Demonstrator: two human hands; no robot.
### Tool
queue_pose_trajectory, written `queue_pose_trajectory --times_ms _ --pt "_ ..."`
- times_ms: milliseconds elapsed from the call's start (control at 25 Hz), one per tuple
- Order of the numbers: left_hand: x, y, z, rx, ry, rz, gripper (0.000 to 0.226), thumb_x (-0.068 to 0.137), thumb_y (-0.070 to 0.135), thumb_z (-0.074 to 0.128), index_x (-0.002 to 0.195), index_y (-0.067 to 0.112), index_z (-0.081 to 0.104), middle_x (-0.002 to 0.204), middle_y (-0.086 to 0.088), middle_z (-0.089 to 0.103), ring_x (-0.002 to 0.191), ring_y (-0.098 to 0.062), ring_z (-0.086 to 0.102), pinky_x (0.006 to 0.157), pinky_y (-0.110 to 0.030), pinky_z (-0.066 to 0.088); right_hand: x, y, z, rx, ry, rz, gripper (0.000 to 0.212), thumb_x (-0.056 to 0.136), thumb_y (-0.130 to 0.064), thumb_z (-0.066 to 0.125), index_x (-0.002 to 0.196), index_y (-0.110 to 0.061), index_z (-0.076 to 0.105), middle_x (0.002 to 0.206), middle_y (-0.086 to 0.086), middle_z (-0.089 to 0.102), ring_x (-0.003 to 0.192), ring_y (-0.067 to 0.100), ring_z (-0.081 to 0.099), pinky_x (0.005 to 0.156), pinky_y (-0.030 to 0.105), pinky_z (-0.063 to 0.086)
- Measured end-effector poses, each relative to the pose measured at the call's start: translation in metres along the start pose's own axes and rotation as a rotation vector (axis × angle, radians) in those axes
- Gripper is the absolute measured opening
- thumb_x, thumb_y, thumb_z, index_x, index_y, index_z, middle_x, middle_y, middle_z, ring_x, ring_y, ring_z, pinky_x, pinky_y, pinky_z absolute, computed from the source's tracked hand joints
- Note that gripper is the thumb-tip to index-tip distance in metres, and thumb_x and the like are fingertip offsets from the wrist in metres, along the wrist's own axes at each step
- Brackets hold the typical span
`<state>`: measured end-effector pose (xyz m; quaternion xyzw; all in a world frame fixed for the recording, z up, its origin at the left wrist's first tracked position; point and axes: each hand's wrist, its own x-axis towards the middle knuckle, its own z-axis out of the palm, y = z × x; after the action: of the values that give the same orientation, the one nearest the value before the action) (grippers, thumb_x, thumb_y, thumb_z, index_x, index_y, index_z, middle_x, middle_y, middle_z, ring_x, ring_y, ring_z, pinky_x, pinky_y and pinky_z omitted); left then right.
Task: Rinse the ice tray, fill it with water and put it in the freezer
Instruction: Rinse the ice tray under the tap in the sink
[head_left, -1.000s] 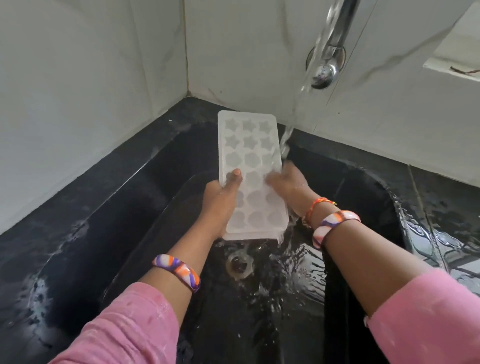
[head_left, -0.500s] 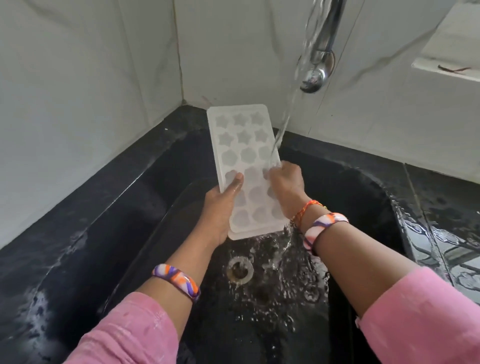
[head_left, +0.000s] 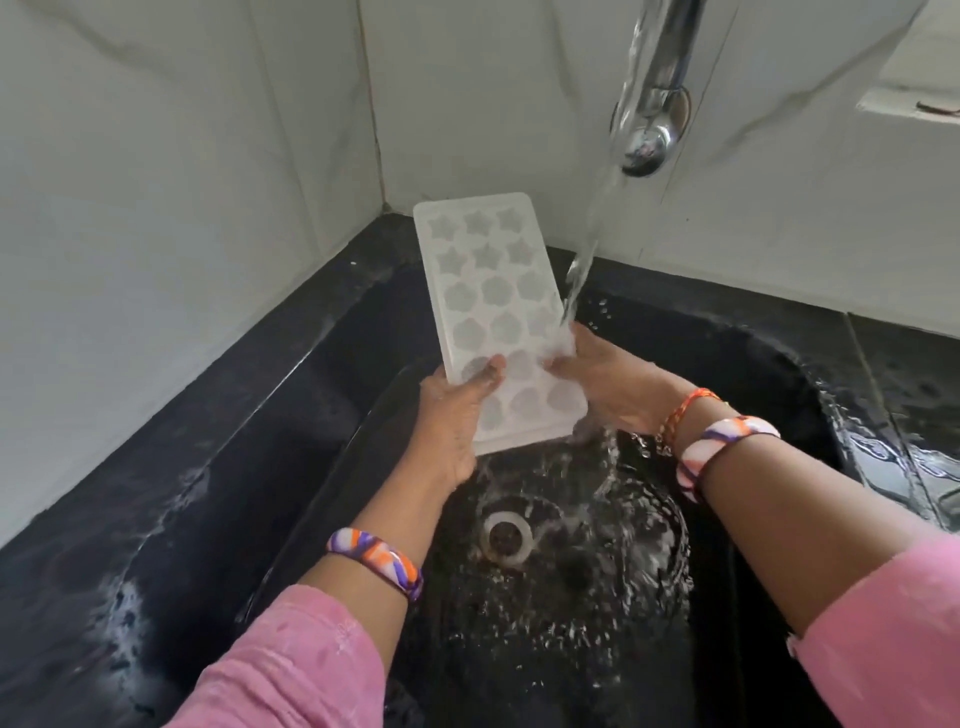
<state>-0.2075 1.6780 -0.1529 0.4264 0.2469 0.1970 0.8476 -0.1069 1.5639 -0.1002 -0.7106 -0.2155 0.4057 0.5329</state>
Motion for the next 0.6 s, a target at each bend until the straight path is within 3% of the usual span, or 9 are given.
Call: queue_pose_trajectory --times_ms 80,160,200,280,360,440,480,560,600 --pt "-0.003 0.0 0.001 0.028 -0.001 -0.029 0.033 0.083 0.01 0.067 0.115 0.01 0.063 0.104 -0.011 0.071 0.086 -0.024 0.071 0.072 -0.04 0.06 0.009 -0.008 0.008 -0.306 0.286 0.009 0.026 0.093 -0.007 0.05 0.118 -0.01 0.056 0.102 0.007 0.063 0.096 0.024 0.063 0.071 0.028 0.054" --pt "-0.003 0.0 0.0 0.047 0.013 -0.029 0.037 0.083 0.012 0.068 0.119 0.009 0.061 0.107 -0.013 0.07 0.086 -0.024 0.07 0.071 -0.039 0.06 0.016 -0.005 0.023 -0.263 0.482 -0.006 0.026 0.091 -0.007 0.048 0.115 -0.011 0.056 0.1 0.008 0.06 0.092 0.025 0.06 0.066 0.03 0.05" --pt "-0.002 0.001 -0.002 0.06 0.018 -0.002 0.035 0.082 0.012 0.069 0.116 0.01 0.062 0.105 -0.011 0.071 0.084 -0.023 0.07 0.069 -0.039 0.061 0.017 0.0 0.029 -0.172 0.49 -0.034 0.028 0.092 -0.007 0.045 0.118 -0.012 0.054 0.103 0.009 0.06 0.09 0.025 0.059 0.065 0.031 0.049" --pt "0.0 0.003 -0.006 0.085 0.034 0.048 0.025 0.08 0.01 0.071 0.104 0.015 0.066 0.096 -0.006 0.073 0.081 -0.02 0.071 0.07 -0.04 0.06 0.016 0.009 0.026 -0.066 0.263 -0.03 0.026 0.096 -0.009 0.041 0.12 -0.014 0.05 0.105 0.009 0.062 0.087 0.022 0.06 0.065 0.031 0.051" --pt "0.001 0.002 -0.005 0.103 0.033 0.054 0.021 0.079 0.009 0.072 0.096 0.02 0.067 0.093 -0.003 0.073 0.083 -0.02 0.071 0.075 -0.04 0.059 0.014 0.005 0.009 -0.228 0.111 0.061 0.022 0.097 -0.016 0.043 0.118 -0.016 0.051 0.099 0.004 0.063 0.087 0.02 0.062 0.064 0.029 0.054" --pt "0.002 -0.003 0.0 0.107 0.024 0.023 0.021 0.079 0.008 0.072 0.097 0.019 0.067 0.092 -0.002 0.073 0.08 -0.018 0.071 0.07 -0.035 0.06 0.022 -0.002 0.0 -0.48 0.25 0.103 0.021 0.091 -0.016 0.052 0.111 -0.013 0.055 0.095 0.002 0.061 0.087 0.02 0.06 0.067 0.029 0.053" --pt "0.001 -0.004 0.002 0.099 0.018 0.013 0.021 0.08 0.008 0.071 0.098 0.018 0.066 0.091 -0.002 0.072 0.076 -0.015 0.072 0.067 -0.033 0.06 0.027 -0.003 0.004 -0.462 0.346 0.064 0.018 0.088 -0.011 0.052 0.106 -0.012 0.054 0.088 0.002 0.059 0.079 0.018 0.058 0.062 0.026 0.05" --pt "0.001 -0.005 0.001 0.082 0.018 0.012 0.02 0.081 0.008 0.07 0.099 0.017 0.066 0.09 -0.002 0.072 0.074 -0.015 0.072 0.069 -0.035 0.06 0.022 0.003 0.016 -0.182 0.384 0.007 0.017 0.087 0.0 0.046 0.101 -0.009 0.052 0.076 0.003 0.055 0.062 0.015 0.053 0.046 0.021 0.044" --pt "0.001 -0.005 -0.001 0.092 0.031 0.017 0.021 0.081 0.009 0.07 0.099 0.017 0.066 0.093 -0.003 0.072 0.079 -0.018 0.071 0.073 -0.038 0.06 0.015 0.006 0.019 -0.042 0.311 0.025 0.016 0.091 -0.002 0.045 0.103 -0.008 0.053 0.078 0.005 0.057 0.063 0.016 0.055 0.044 0.022 0.046"
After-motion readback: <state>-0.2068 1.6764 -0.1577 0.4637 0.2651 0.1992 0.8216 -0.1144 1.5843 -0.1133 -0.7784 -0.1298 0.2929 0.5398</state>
